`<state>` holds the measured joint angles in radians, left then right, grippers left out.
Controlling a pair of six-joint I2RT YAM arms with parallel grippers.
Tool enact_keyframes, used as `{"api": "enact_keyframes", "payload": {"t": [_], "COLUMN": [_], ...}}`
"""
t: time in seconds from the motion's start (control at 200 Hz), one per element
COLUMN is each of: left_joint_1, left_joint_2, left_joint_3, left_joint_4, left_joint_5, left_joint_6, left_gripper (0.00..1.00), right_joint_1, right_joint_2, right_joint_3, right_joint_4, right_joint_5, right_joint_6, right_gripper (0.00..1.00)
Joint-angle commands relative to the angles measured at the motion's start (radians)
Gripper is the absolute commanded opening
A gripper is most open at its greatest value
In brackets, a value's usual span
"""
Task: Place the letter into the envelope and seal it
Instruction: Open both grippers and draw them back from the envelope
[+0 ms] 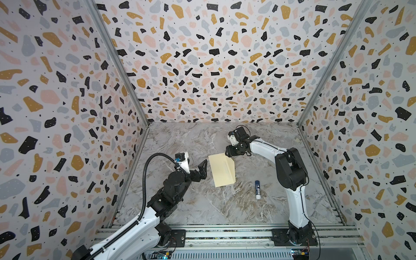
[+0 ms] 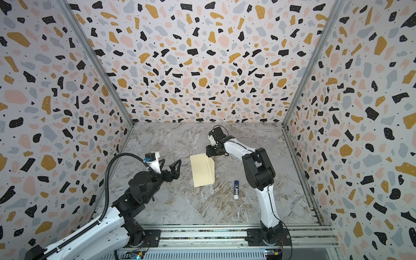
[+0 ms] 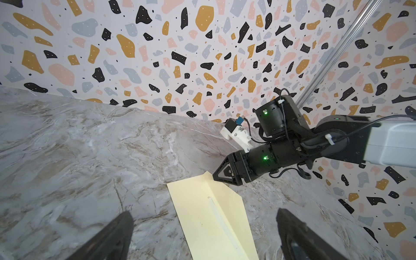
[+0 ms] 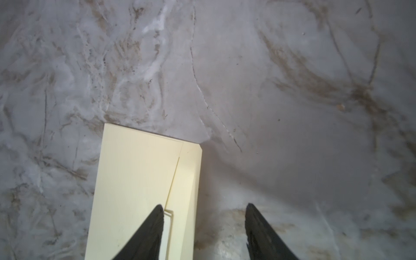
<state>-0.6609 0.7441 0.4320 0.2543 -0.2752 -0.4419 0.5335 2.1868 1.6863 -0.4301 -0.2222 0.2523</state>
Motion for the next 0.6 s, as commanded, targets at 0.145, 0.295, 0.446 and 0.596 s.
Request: {"api": "enact_keyframes", "payload": {"t": [0.145, 0.295, 0.446, 0.596], "left_joint_1": [0.008, 0.009, 0.009, 0.008], "left_joint_2": [-0.01, -0.012, -0.009, -0.011], "left_joint_3": [-0.019, -0.02, -0.021, -0.021], "left_joint_4": [0.03, 0.027, 0.034, 0.044], "left_joint_5": [-0.03, -0.031, -0.024, -0.013], "left_joint_6": [-0.01, -0.015, -0.024, -0.03], "left_gripper": [1.0, 0.99, 1.0, 1.0], "right_joint_1": [0.02, 0.019, 0.008, -0.037], "right_joint_2": [0.045, 0.035, -0.04, -0.203], "right_joint_3": [0.068, 0.05, -0.003, -0.177], "right_joint_4": [-0.08, -0.07, -0.002, 0.203], "right_joint_5": [-0.025, -0.043, -0.086, -0.19], "right_joint_6": [0.001, 0.016, 0.066, 0.215], "right_gripper": [0.35, 0.13, 0.02, 0.0]}}
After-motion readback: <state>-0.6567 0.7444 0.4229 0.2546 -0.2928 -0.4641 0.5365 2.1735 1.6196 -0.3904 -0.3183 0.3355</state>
